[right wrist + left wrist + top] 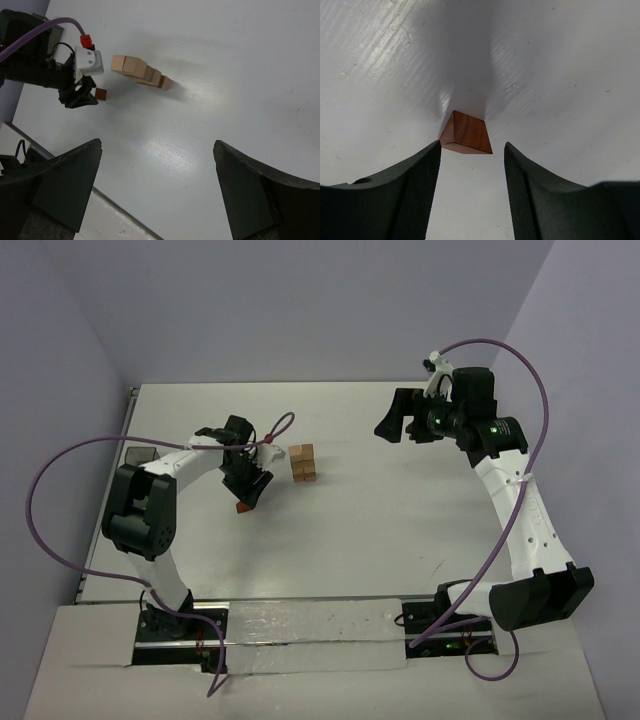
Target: Build the wood block tower
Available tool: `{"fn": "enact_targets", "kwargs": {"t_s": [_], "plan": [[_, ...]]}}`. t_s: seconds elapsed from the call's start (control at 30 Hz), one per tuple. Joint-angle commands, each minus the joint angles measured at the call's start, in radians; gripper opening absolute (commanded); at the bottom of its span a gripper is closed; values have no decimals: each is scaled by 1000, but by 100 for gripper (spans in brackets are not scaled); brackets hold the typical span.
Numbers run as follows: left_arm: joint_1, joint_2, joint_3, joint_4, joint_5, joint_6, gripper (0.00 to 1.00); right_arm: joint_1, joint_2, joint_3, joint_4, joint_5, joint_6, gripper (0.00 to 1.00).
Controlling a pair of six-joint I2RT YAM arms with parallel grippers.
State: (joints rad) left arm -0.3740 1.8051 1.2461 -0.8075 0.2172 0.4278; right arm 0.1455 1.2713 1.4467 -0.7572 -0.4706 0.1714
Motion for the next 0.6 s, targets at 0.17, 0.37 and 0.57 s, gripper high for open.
{"fn": "enact_targets", "kwargs": {"t_s": [0.17,0.37,0.57], "plan": [[-3,-33,26,22,20,134,63,-12,-5,-21,50,-46,13,100],[-3,-61,36,-19,96,244,66,-14,-1,-23,50,-49,13,100],[-3,-42,47,-32,109,291,64,-16,2,-25,53,-52,17,100]]}}
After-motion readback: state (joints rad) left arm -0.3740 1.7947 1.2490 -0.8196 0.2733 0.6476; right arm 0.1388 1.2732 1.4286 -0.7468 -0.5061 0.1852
